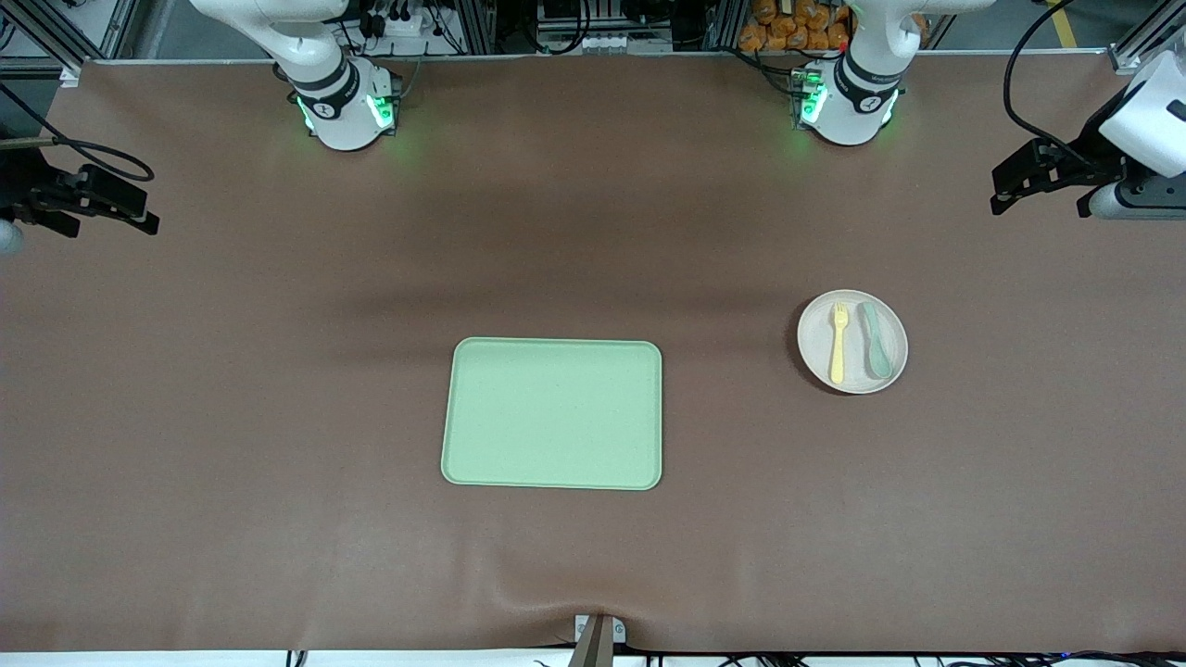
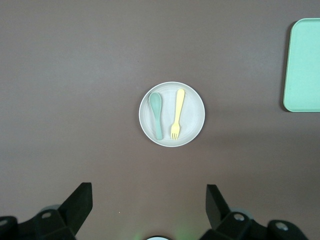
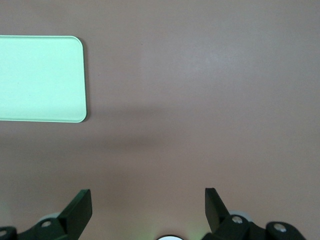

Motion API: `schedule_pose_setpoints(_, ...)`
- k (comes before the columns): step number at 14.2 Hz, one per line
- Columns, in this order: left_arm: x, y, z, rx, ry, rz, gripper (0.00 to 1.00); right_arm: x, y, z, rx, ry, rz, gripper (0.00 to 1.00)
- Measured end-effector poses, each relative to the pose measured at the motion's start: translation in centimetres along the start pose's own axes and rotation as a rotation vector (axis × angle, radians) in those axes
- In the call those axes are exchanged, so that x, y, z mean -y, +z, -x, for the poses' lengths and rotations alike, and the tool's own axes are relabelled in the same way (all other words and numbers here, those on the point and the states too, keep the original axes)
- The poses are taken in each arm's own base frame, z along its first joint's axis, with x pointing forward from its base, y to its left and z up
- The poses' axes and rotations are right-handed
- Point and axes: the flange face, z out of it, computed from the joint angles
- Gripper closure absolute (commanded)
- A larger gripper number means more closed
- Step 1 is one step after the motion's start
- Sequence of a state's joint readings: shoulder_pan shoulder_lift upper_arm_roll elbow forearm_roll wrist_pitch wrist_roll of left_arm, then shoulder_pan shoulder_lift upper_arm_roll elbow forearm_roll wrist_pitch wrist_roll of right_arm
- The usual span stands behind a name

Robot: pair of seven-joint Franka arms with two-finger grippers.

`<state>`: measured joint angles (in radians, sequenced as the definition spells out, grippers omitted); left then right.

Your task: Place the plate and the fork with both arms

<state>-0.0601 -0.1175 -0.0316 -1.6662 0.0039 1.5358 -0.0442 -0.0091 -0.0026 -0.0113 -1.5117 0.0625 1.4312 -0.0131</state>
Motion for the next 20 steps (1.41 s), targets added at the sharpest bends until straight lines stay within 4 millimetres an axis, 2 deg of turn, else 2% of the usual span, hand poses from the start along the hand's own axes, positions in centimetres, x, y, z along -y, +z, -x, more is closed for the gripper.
schedule_pose_setpoints(7, 0.6, 0.5, 0.0, 0.008, -0.094, -0.011, 0.00, 0.0, 0.1, 0.1, 0.012, 0.001, 0.000, 0.00)
schedule_pose_setpoints(9, 1.1, 1.6, -0.9, 0.023, -0.114, -0.012, 0.00, -0.3, 0.3, 0.1, 0.016, 0.007, -0.001, 0.00)
schedule_pose_setpoints(11, 2.3, 3.9, -2.6, 0.033, -0.135, -0.010, 0.00, -0.7, 0.5, 0.0, 0.021, 0.014, -0.001, 0.00)
schedule_pose_setpoints(13, 3.7, 7.3, -4.2, 0.051, -0.159, -0.010, 0.00, -0.7, 0.6, -0.1, 0.022, 0.014, -0.001, 0.00)
schedule_pose_setpoints(15, 5.0, 12.2, -5.1, 0.047, -0.180, -0.007, 0.00, -0.7, 0.6, -0.1, 0.022, 0.013, -0.001, 0.00)
schedule_pose_setpoints(18, 6.0, 20.7, -4.3, 0.045, -0.215, 0.023, 0.00, -0.6, 0.6, -0.1, 0.022, 0.012, -0.001, 0.00)
schedule_pose_setpoints(20, 6.2, 25.6, -3.1, 0.049, -0.240, 0.048, 0.00, -0.6, 0.5, -0.2, 0.016, 0.011, -0.001, 0.00)
